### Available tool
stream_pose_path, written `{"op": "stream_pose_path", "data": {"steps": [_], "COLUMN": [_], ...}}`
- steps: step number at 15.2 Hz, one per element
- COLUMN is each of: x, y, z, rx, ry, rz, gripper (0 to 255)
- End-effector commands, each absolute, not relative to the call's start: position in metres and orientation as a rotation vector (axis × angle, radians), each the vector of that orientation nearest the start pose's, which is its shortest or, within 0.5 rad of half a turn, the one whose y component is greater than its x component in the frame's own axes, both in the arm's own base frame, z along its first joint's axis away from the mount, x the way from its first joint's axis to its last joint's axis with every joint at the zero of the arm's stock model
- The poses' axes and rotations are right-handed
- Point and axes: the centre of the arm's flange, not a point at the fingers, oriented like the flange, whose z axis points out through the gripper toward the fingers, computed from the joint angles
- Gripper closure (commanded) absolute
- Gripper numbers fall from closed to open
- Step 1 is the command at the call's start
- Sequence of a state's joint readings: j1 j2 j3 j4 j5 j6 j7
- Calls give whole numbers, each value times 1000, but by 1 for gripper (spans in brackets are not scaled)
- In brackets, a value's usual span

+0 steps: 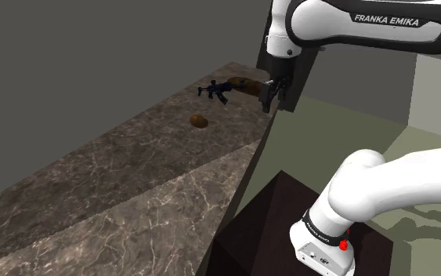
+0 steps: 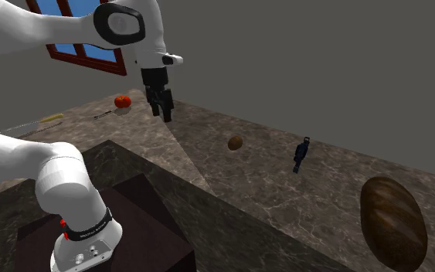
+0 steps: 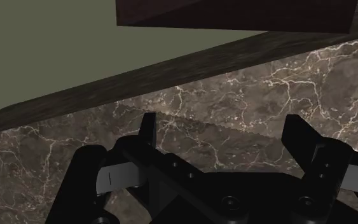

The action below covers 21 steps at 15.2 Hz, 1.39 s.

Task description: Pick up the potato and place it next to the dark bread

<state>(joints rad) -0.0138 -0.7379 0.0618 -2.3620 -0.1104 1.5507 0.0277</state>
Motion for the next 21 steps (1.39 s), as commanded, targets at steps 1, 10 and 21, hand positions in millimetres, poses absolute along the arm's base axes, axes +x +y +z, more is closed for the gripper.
{"op": "stream_pose_path", "data": {"steps": [1,10,21], "x": [316,412,531], "y": [8,18,28], "z": [572,506,428], "rx": [-3294,-3343,-3402], "ry": [-8,-37,-74], "rz": [115,77,28], "gripper": [0,0,0]}}
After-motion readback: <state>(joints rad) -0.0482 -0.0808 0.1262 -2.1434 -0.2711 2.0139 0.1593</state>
